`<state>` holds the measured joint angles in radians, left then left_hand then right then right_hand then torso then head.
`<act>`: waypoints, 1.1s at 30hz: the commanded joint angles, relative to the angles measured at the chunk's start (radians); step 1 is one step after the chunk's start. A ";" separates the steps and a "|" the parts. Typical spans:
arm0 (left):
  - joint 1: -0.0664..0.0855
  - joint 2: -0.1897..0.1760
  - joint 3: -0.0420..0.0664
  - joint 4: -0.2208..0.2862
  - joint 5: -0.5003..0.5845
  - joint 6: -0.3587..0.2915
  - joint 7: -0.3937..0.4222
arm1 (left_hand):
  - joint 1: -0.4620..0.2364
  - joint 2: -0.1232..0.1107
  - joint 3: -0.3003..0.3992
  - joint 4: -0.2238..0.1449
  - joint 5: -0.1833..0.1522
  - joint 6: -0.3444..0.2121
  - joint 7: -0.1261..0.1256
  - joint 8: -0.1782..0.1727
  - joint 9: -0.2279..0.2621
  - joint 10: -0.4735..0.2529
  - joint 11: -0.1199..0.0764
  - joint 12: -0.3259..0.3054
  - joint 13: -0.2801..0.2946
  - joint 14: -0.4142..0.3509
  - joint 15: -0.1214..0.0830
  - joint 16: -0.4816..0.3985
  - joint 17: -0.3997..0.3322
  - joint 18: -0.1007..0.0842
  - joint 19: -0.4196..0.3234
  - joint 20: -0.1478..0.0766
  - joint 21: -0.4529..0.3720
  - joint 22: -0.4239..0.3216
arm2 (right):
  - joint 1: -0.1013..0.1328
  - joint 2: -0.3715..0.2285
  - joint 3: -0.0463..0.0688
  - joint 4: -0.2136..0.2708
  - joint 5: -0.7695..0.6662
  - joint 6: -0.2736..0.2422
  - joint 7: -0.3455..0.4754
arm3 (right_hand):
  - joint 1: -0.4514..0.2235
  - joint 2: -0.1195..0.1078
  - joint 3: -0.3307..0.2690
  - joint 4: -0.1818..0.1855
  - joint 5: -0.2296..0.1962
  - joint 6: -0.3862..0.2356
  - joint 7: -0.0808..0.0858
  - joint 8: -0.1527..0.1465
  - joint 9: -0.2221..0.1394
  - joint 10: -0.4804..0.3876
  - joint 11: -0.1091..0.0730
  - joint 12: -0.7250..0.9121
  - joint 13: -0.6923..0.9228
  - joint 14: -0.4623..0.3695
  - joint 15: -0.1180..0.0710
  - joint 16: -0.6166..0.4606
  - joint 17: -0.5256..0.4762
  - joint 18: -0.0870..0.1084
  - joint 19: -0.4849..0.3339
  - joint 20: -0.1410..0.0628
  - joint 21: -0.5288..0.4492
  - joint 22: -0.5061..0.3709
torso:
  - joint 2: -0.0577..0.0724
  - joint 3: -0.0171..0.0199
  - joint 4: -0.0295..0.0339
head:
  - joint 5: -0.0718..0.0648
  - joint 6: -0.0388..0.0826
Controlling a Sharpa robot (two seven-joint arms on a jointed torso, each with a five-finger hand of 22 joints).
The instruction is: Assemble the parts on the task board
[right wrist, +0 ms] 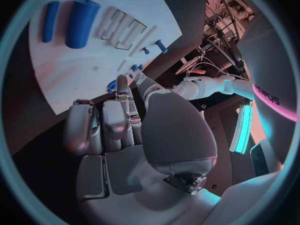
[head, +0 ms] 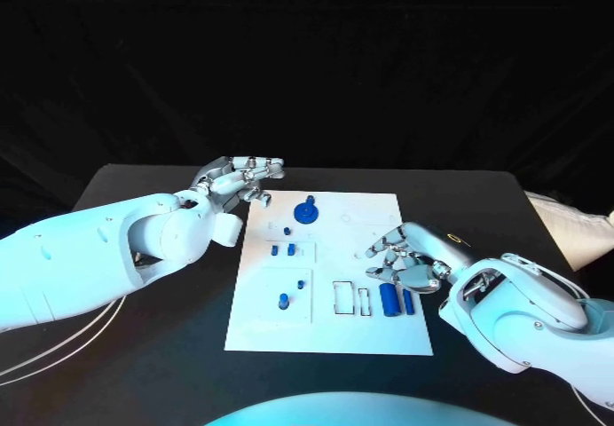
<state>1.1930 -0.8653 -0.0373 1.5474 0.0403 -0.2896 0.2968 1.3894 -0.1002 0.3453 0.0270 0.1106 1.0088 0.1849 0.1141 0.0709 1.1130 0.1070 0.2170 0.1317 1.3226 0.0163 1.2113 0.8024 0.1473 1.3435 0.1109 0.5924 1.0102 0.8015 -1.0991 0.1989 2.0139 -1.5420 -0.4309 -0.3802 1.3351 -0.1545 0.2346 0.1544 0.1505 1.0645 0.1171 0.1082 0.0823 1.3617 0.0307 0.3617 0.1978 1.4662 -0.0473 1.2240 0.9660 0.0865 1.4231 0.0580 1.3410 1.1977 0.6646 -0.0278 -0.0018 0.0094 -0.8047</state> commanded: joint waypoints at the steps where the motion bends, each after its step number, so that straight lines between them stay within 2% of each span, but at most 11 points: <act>1: -0.001 0.000 0.000 0.004 -0.002 0.018 0.004 | 0.006 0.003 -0.003 -0.001 0.004 -0.007 -0.002 0.001 0.000 -0.007 -0.003 0.004 0.002 -0.006 0.001 -0.003 -0.001 0.016 -0.006 0.002 -0.006 -0.001 | -0.015 -0.025 0.000 0.008 0.092 -0.014 -0.099 | -0.026 -0.011 -0.031 0.029 0.068 0.004 -0.010 0.007 -0.002 0.015 -0.012 0.077 0.080 0.042 -0.009 0.048 0.065 -0.016 0.020 -0.009 0.029 0.040 | -0.003 0.0006 -0.0156 | -0.023 0.002; 2: -0.001 0.000 -0.001 0.005 -0.002 0.018 0.004 | 0.006 0.003 -0.003 -0.001 0.004 -0.007 -0.002 0.001 0.000 -0.007 -0.003 0.004 0.002 -0.006 0.001 -0.003 -0.001 0.016 -0.006 0.002 -0.006 -0.001 | -0.021 -0.033 0.000 0.009 0.096 -0.006 -0.118 | -0.031 -0.014 -0.051 0.040 0.109 0.007 -0.016 0.012 -0.001 0.010 -0.015 0.143 0.154 0.044 -0.013 0.070 0.095 -0.020 0.026 -0.011 0.040 0.056 | -0.004 0.0001 -0.0176 | -0.025 0.003; 3: -0.001 0.001 -0.001 0.005 -0.002 0.019 0.004 | 0.006 0.003 -0.003 -0.001 0.004 -0.007 -0.002 0.001 0.000 -0.007 -0.003 0.004 0.002 -0.006 0.001 -0.003 -0.001 0.016 -0.006 0.002 -0.006 -0.001 | -0.028 -0.040 0.001 0.011 0.099 0.000 -0.135 | -0.031 -0.006 -0.077 0.056 0.145 0.013 -0.017 0.021 0.002 -0.003 -0.020 0.266 0.298 0.044 -0.021 0.093 0.125 -0.023 0.030 -0.010 0.050 0.071 | -0.004 -0.0001 -0.0188 | -0.025 0.003; 5: -0.004 0.002 -0.001 0.005 -0.002 0.020 0.004 | 0.006 0.003 -0.003 -0.001 0.004 -0.007 -0.002 0.001 0.000 -0.007 -0.003 0.004 0.002 -0.006 0.001 -0.003 -0.001 0.016 -0.006 0.002 -0.006 -0.001 | -0.040 -0.047 0.001 0.013 0.099 0.009 -0.164 | -0.045 -0.008 -0.124 0.083 0.185 0.026 -0.021 0.036 0.010 0.000 -0.024 0.456 0.519 0.046 -0.016 0.123 0.173 -0.025 0.033 -0.015 0.061 0.087 | -0.004 -0.0008 -0.0219 | -0.029 0.005; 6: -0.006 0.002 -0.001 0.004 -0.002 0.021 0.004 | 0.006 0.003 -0.003 -0.001 0.004 -0.007 -0.002 0.001 0.000 -0.007 -0.003 0.004 0.002 -0.006 0.001 -0.003 -0.001 0.016 -0.006 0.002 -0.006 -0.001 | -0.047 -0.050 0.001 0.013 0.093 0.020 -0.182 | -0.038 0.001 -0.154 0.098 0.208 0.029 -0.025 0.046 0.019 -0.003 -0.025 0.558 0.642 0.047 -0.021 0.141 0.203 -0.028 0.035 -0.013 0.067 0.097 | -0.005 -0.0005 -0.0226 | -0.031 0.005; 8: -0.008 0.002 -0.001 0.005 -0.002 0.024 0.005 | 0.006 0.003 -0.003 -0.002 0.004 -0.007 -0.002 0.001 0.000 -0.007 -0.003 0.004 0.002 -0.006 0.001 -0.003 -0.001 0.016 -0.006 0.002 -0.006 -0.001 | -0.054 -0.052 0.001 0.013 0.083 0.034 -0.197 | -0.035 0.012 -0.188 0.118 0.209 0.027 -0.027 0.056 0.028 -0.010 -0.025 0.621 0.727 0.047 -0.014 0.153 0.222 -0.027 0.035 -0.017 0.070 0.101 | -0.004 -0.0003 -0.0232 | -0.031 0.004; 12: -0.010 0.001 -0.002 0.006 -0.002 0.030 0.005 | 0.006 0.002 -0.003 -0.002 0.004 -0.007 -0.002 0.002 0.000 -0.007 -0.003 0.005 0.002 -0.007 0.001 -0.004 -0.002 0.016 -0.006 0.002 -0.006 -0.001 | -0.065 -0.052 0.001 0.008 0.053 0.049 -0.210 | -0.045 0.021 -0.223 0.131 0.201 0.025 -0.027 0.063 0.037 -0.010 -0.021 0.659 0.783 0.049 -0.017 0.167 0.247 -0.028 0.037 -0.016 0.075 0.110 | -0.003 -0.0011 -0.0213 | -0.034 -0.001; 14: -0.011 0.000 -0.002 0.006 -0.002 0.031 0.006 | 0.006 0.002 -0.003 -0.002 0.004 -0.007 -0.002 0.002 0.000 -0.007 -0.003 0.005 0.002 -0.007 0.001 -0.004 -0.002 0.016 -0.006 0.002 -0.006 -0.001 | -0.069 -0.050 0.001 0.003 0.025 0.054 -0.213 | -0.059 0.021 -0.241 0.136 0.193 0.024 -0.026 0.066 0.040 -0.012 -0.022 0.666 0.795 0.050 -0.016 0.172 0.257 -0.029 0.038 -0.016 0.077 0.113 | -0.004 -0.0019 -0.0201 | -0.038 0.002; 17: -0.012 -0.001 -0.002 0.007 -0.002 0.032 0.006 | 0.006 0.002 -0.003 -0.002 0.004 -0.007 -0.002 0.002 0.000 -0.007 -0.003 0.005 0.002 -0.007 0.001 -0.004 -0.002 0.016 -0.006 0.002 -0.006 -0.001 | -0.074 -0.044 0.001 -0.004 -0.006 0.057 -0.216 | -0.069 0.026 -0.262 0.136 0.188 0.021 -0.026 0.070 0.045 -0.014 -0.022 0.673 0.811 0.050 -0.016 0.176 0.263 -0.030 0.039 -0.016 0.079 0.117 | -0.004 -0.0019 -0.0212 | -0.033 0.000; 22: -0.012 -0.001 -0.001 0.008 -0.002 0.034 0.006 | 0.007 0.003 -0.003 -0.002 0.004 -0.007 -0.003 0.002 0.000 -0.007 -0.003 0.005 0.002 -0.006 0.001 -0.003 -0.002 0.016 -0.006 0.002 -0.006 -0.001 | -0.078 -0.032 0.001 -0.014 -0.043 0.065 -0.219 | -0.072 0.033 -0.273 0.136 0.187 0.019 -0.026 0.072 0.048 -0.015 -0.022 0.677 0.821 0.050 -0.016 0.178 0.267 -0.030 0.040 -0.015 0.081 0.120 | -0.002 -0.0005 -0.0208 | -0.029 -0.002; 33: -0.013 0.000 -0.001 0.008 -0.002 0.036 0.006 | 0.007 0.003 -0.003 -0.002 0.004 -0.007 -0.002 0.002 0.000 -0.008 -0.003 0.005 0.002 -0.006 0.001 -0.003 -0.001 0.016 -0.006 0.002 -0.005 0.000 | -0.086 0.005 0.000 -0.054 -0.069 0.093 -0.219 | -0.059 0.037 -0.283 0.132 0.186 0.016 -0.026 0.076 0.052 -0.020 -0.022 0.674 0.827 0.050 -0.016 0.178 0.269 -0.030 0.039 -0.015 0.081 0.121 | -0.002 -0.0002 -0.0224 | -0.022 -0.008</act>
<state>1.1806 -0.8666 -0.0394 1.5526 0.0404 -0.2738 0.2968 1.3894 -0.1002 0.3453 0.0270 0.1106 1.0088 0.1849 0.1141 0.0708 1.1130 0.1070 0.2170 0.1323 1.3227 0.0163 1.2113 0.8011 0.1473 1.3435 0.1109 0.5924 1.0104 0.7182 -1.0976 0.1995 1.9621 -1.5757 -0.3694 -0.5895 1.2699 -0.1197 -0.0428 0.2870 0.3428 1.0880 0.0908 0.1775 0.1326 1.3463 0.0086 1.0331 1.0226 1.4664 -0.0647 1.3963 1.2342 0.0687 1.4558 0.0398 1.4176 1.3080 0.6620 -0.0281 -0.0238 -0.0144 -0.8111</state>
